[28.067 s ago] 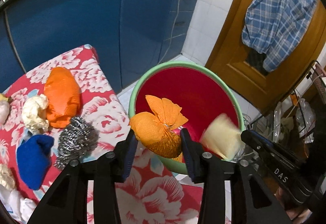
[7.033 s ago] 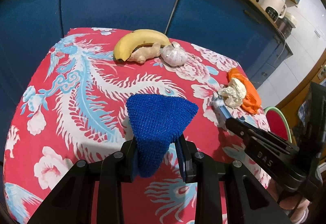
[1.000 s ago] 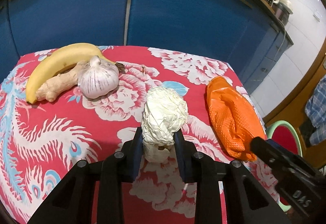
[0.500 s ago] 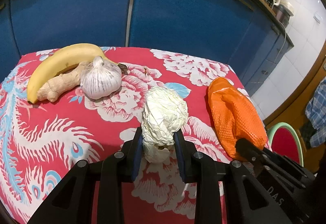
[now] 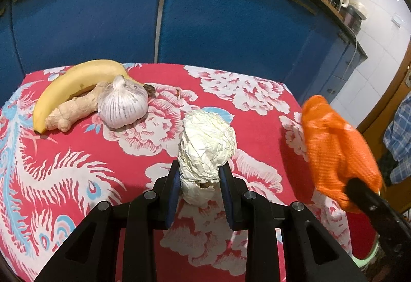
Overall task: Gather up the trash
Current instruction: 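Carry the orange mesh bag over the bucket with the right tool and release it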
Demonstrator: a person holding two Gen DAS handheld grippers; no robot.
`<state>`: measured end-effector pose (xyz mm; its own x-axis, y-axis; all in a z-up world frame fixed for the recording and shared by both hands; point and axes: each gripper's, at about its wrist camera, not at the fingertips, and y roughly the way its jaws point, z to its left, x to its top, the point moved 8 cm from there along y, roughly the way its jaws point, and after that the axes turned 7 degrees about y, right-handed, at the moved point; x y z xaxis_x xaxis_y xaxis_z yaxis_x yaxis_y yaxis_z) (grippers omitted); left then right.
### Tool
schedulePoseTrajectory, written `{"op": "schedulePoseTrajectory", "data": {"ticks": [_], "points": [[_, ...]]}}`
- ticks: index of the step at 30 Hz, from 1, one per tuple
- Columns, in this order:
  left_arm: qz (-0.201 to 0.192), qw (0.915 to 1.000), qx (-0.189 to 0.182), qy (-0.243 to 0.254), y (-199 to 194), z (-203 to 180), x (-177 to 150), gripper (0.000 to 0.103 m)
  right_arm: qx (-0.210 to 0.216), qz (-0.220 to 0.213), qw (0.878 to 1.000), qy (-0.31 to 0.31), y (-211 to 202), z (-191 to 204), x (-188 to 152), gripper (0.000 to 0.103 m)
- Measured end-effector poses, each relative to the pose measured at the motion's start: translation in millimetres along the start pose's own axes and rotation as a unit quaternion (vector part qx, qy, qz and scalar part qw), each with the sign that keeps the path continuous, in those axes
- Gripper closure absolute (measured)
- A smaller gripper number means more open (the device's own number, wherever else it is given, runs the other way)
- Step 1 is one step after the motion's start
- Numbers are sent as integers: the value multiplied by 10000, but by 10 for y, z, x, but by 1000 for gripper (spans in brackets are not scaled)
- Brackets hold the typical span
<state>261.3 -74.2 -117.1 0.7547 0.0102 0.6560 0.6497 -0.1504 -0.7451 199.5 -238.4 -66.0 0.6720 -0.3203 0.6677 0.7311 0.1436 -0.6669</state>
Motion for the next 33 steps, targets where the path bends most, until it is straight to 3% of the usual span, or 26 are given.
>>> {"op": "schedulePoseTrajectory", "data": {"ticks": [10,23,33], "points": [[-109,9997,-135,184,-112,-176,25,73,-317,-260,9983,407,-460,-534,-51,92],[-266,9965,-489,617,-433,-618,49,73,-915,-377,9907,939,-769,-1227,-222,91],[-249,9928,-728,920,-686,-953,-28,73,-1145,-207,9823,1467,-806,-1680,-399,81]]}}
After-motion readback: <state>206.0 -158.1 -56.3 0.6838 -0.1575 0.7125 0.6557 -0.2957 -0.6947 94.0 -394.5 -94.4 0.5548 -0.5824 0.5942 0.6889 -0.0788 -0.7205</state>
